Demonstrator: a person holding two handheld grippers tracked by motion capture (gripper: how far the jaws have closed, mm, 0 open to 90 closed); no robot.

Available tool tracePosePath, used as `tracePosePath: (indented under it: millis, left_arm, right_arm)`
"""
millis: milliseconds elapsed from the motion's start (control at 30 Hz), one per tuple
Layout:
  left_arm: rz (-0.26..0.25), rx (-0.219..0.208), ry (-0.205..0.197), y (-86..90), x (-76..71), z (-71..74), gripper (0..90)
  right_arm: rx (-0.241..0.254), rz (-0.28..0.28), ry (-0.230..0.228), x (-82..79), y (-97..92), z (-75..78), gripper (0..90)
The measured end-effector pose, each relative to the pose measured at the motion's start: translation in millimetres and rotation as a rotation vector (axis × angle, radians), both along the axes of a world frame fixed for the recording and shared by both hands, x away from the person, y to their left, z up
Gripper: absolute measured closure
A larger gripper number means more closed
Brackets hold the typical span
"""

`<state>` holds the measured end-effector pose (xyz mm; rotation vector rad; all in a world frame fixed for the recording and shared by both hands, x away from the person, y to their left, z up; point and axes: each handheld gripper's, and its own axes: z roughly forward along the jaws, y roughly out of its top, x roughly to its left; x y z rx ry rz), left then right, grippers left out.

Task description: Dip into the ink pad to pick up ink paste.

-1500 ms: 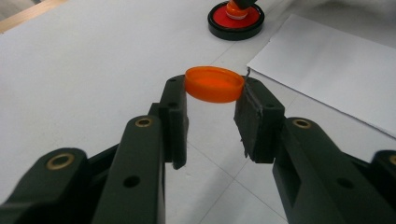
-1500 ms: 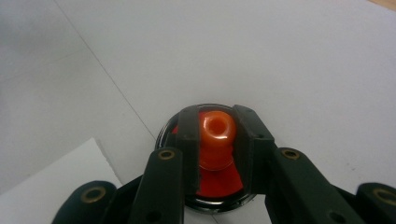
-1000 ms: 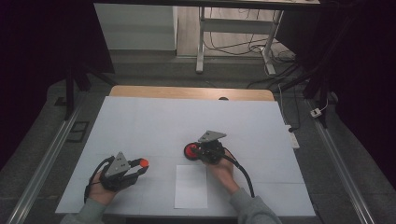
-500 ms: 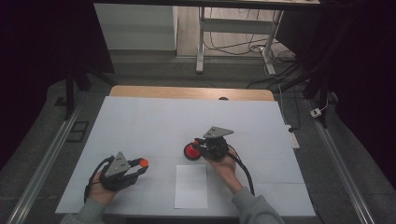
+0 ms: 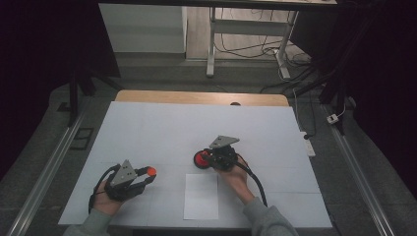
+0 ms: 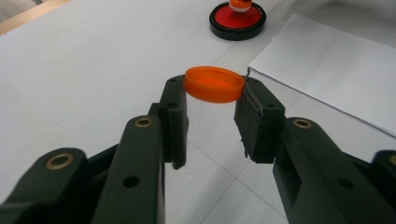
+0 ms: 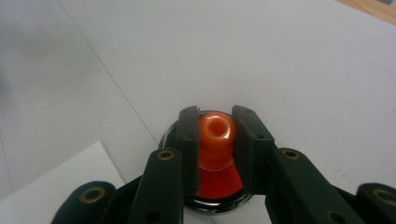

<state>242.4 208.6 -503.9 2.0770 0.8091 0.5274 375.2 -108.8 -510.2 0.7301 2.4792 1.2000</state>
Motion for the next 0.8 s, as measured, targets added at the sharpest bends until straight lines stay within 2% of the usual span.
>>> tracePosePath:
  millis: [133,233,300,567,800]
  left_arm:
    - [0.000,0.001,-0.001,0.1,-0.1,0.1,64.4]
    - [0.000,0.000,0.000,-0.1,-0.2,0.0,64.4]
    - [0.001,0.001,-0.001,0.0,-0.2,0.1,64.4]
    - [-0.002,0.002,-0.001,-1.4,-1.0,0.2,64.4]
    - [-0.002,0.002,-0.001,-1.3,-1.1,0.2,64.4]
  right_arm:
    - [-0.004,0.001,-0.001,-0.2,1.6,-1.2,72.1]
    - [-0.035,-0.001,0.004,0.2,3.1,-4.3,72.1]
    - [-0.019,-0.004,0.007,0.6,3.1,-6.2,72.2]
    - [-0.030,-0.018,0.001,-1.2,3.4,-6.6,72.4]
    - [-0.013,-0.018,0.006,-1.2,2.3,-7.7,72.5]
